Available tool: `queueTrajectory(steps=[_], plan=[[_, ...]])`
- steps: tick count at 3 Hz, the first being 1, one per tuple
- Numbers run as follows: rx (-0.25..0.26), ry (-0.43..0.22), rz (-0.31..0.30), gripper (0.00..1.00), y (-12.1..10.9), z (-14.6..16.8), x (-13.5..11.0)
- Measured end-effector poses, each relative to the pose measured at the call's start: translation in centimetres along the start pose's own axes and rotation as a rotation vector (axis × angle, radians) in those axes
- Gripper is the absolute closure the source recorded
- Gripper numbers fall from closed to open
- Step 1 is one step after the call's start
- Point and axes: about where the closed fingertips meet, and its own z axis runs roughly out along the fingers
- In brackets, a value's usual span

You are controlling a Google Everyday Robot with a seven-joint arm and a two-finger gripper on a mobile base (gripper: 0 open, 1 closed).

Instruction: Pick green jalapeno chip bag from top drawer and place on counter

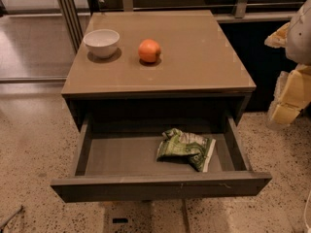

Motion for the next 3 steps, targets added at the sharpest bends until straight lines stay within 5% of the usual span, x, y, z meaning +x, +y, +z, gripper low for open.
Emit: queueTrajectory(steps=[1,3], plan=[[0.000,0.000,0.000,0.00,0.0,0.0,0.0],[0.001,-0.021,0.004,0.41,0.0,1.2,-0.2]])
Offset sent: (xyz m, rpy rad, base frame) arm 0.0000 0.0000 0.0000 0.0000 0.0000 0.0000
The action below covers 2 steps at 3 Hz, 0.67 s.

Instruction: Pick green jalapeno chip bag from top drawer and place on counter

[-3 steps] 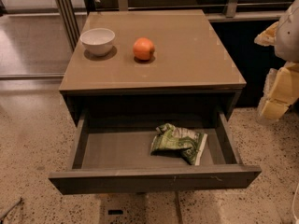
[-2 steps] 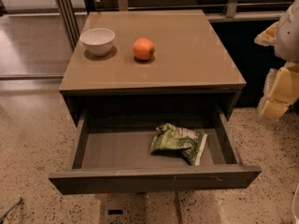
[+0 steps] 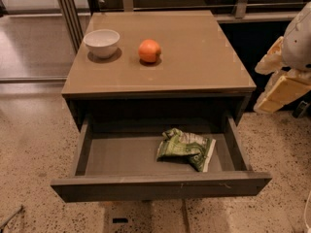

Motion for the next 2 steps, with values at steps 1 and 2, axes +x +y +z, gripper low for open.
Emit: queueTrajectory(steps=[1,2], plan=[[-0.034,-0.065,0.018,0.64,0.23,3.94,-0.41],[-0.024,-0.069,0.018,0.87,0.08,3.78,-0.59]])
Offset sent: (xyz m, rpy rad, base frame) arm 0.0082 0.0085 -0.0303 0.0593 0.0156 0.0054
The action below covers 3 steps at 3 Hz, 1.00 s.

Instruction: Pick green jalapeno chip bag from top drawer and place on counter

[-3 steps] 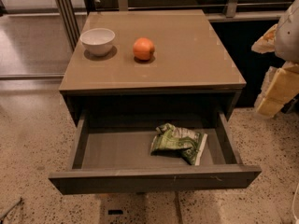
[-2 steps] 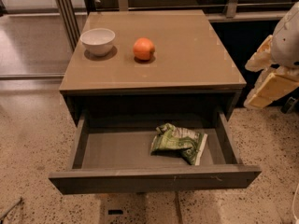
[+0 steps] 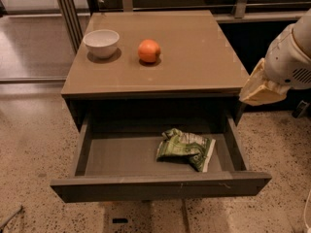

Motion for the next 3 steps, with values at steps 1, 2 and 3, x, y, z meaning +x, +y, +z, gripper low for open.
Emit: queueTrajectory(steps=[1,2,3], plan=[[0.000,0.000,0.000,1.00,0.0,0.0,0.0],[0.017,-0.017,-0.004,1.00,-0.1,1.3,0.9],[0.005,-0.107,-0.011,1.00,0.3,6.2,1.2]])
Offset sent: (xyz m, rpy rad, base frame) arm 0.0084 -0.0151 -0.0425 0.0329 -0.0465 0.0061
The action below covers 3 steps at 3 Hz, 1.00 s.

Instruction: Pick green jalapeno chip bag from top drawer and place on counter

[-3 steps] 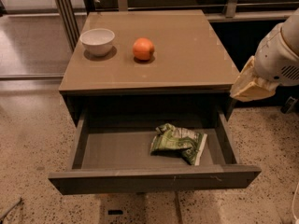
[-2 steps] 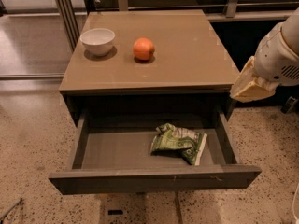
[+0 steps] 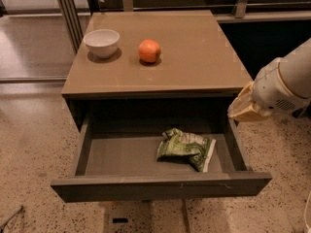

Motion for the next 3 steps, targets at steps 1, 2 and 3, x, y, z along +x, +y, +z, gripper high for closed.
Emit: queueTrajectory(steps=[1,2,3], plan=[[-0.010,-0.122,0.004,1.00,-0.5,6.7,-0.9],[-0.021,-0.212,0.013,1.00,-1.0,12.7,-2.3],[-0.046,-0.243,0.004,1.00,-0.6,17.4,-3.6]])
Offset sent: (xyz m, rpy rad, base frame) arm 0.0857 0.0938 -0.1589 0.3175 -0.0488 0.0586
